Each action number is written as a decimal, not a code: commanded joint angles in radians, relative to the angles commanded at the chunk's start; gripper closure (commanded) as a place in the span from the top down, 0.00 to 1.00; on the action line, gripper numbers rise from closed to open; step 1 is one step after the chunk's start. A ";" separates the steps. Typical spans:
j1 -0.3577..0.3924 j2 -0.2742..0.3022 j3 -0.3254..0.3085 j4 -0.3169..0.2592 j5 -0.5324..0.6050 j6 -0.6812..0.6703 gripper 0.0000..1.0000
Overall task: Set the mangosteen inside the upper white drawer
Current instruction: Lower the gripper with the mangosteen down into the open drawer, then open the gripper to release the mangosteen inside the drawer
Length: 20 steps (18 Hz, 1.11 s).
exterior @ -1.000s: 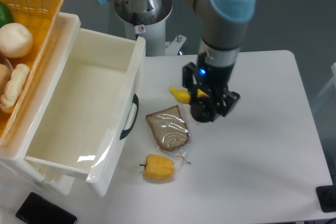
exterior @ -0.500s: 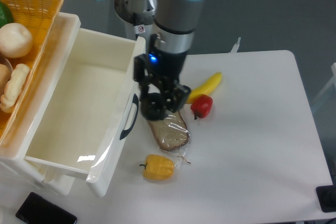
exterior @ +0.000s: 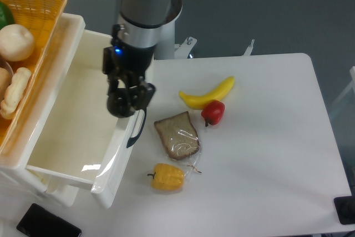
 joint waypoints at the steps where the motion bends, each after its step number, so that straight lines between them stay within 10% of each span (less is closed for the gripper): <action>1: -0.009 -0.003 -0.003 0.002 0.002 0.002 0.04; 15: -0.043 -0.054 -0.041 -0.005 0.024 0.061 0.20; 20: -0.063 -0.072 -0.041 -0.006 0.049 0.083 0.76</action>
